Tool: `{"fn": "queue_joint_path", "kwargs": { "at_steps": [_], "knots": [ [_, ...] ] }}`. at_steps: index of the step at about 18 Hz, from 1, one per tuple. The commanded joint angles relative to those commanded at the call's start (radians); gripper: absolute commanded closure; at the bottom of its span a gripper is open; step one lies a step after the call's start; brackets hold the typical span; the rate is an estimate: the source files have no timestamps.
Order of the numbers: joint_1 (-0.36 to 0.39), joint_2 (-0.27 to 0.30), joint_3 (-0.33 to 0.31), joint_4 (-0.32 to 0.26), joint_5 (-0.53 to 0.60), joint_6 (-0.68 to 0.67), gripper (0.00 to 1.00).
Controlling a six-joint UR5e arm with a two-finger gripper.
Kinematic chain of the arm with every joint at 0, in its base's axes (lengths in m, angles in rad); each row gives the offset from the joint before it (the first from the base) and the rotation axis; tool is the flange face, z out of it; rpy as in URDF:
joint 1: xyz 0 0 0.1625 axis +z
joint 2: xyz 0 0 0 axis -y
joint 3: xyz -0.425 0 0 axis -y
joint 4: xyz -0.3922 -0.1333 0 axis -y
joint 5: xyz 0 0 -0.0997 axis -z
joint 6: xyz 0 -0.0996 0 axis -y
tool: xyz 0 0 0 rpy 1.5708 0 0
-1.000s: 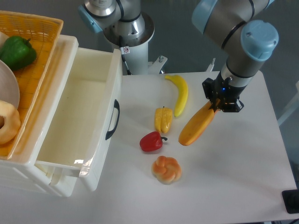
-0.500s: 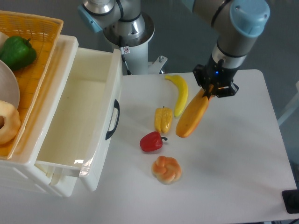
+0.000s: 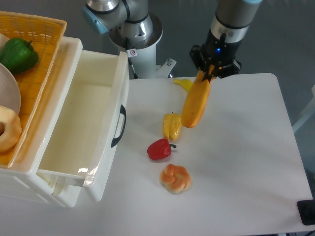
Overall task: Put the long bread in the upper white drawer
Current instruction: 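Lift the bread loaf up and carry it toward the open drawer, then move the loaf over the open white drawer and lower it inside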
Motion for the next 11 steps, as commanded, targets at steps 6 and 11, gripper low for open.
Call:
{"fn": "queue_joint_path", "kwargs": {
  "at_steps": [6, 11],
  "knots": [
    [-0.112, 0.035, -0.006, -0.011, -0.006, -0.184, 1.0],
    [-0.131, 0.063, 0.003, -0.008, -0.11, -0.289, 1.0]
  ]
}}
